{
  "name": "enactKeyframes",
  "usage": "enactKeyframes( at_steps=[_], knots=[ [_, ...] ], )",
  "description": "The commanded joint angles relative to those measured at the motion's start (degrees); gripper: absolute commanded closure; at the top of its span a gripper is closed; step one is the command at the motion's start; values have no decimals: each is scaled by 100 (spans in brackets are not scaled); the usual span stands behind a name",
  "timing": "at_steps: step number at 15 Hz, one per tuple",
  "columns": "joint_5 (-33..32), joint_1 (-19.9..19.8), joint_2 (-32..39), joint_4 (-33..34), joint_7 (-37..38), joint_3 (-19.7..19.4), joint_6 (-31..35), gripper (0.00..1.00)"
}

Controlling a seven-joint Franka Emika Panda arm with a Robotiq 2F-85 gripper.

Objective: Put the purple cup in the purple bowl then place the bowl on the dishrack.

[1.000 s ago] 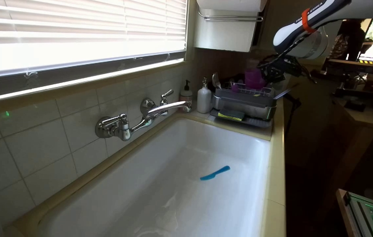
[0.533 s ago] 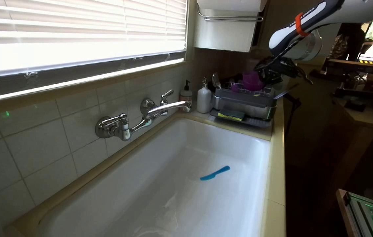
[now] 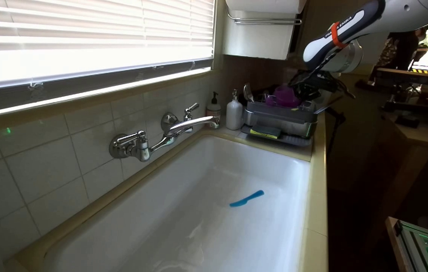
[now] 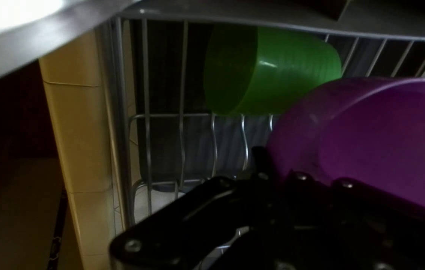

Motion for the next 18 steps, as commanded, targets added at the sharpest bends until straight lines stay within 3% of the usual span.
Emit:
enactKeyframes(
  at_steps=[1, 4, 5, 6, 14, 16, 18],
  knots=[
    [-219, 33, 189, 263, 149, -40, -293, 99],
    [-305, 47, 242, 318, 157, -43, -353, 97],
    [-334, 55, 250, 324, 161, -46, -361, 90],
    [-363, 63, 266, 339, 175, -53, -363, 71],
    [-446, 90, 294, 419, 221, -68, -339, 11],
    [-464, 105, 265, 398, 233, -74, -316, 0],
    [-493, 127, 202, 337, 234, -80, -283, 0]
  ],
)
